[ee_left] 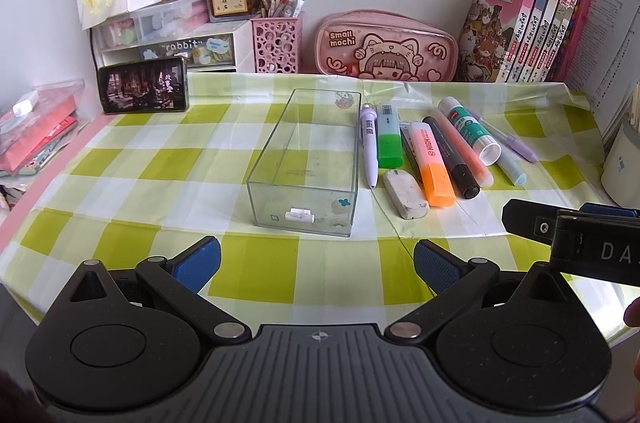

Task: Organize stationery
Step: 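Move the left tool to the clear plastic box and grip its rim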

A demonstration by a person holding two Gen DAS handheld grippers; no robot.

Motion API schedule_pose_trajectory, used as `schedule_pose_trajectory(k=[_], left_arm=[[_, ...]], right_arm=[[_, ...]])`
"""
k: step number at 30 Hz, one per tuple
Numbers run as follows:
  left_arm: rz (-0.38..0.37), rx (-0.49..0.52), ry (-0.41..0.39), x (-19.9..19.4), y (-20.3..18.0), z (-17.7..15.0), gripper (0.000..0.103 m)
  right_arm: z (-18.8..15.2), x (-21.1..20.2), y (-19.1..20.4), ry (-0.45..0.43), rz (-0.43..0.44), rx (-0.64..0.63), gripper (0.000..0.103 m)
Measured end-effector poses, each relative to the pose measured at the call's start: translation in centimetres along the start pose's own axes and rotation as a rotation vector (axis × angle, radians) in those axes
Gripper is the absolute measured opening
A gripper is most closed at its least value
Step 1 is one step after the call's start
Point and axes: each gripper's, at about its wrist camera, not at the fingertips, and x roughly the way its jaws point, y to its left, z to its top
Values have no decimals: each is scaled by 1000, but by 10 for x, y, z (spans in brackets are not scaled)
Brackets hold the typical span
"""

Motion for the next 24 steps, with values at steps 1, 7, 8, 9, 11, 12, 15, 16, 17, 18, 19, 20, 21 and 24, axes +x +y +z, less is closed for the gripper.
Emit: schedule_pose_trajectory(k=[1, 7, 8, 9, 11, 12, 15, 16, 17, 18, 19, 20, 21, 24], left_arm=[[0, -1, 0, 0, 0, 0, 98], [-1, 0, 4, 2, 1, -1, 98], [-1, 0, 5, 3, 1, -1, 98], [0, 0, 6, 3, 1, -1, 98], [3, 0, 8, 4, 1, -1, 98], [4, -1, 9, 5, 2, -1, 98], [4, 0, 12, 6, 2, -1, 98], [4, 2, 12, 6, 1, -1, 98], [5, 4, 12, 6, 1, -1, 98], [5, 5, 12, 6, 1, -1, 98], [5, 5, 13, 7, 1, -1, 98], [5, 6, 14, 7, 1, -1, 98], [7, 6, 14, 7, 1, -1, 98], [9, 6, 19, 10, 2, -1, 98]], right_arm=[[0, 0, 0, 0, 0, 0, 75], [0, 2, 2, 4, 1, -3, 75], [0, 2, 3, 5, 1, -3, 75], [0, 3, 3, 6, 1, -4, 75], [0, 4, 3, 7, 1, -4, 75], [0, 4, 3, 8, 2, -4, 75], [0, 5, 3, 11, 2, -4, 75], [0, 6, 3, 11, 2, -4, 75], [0, 6, 3, 12, 2, -3, 75], [0, 6, 3, 13, 1, -2, 75], [0, 7, 3, 12, 2, -1, 75], [0, 7, 3, 12, 3, -1, 75], [0, 7, 3, 12, 3, -1, 75], [0, 8, 3, 15, 3, -3, 75]])
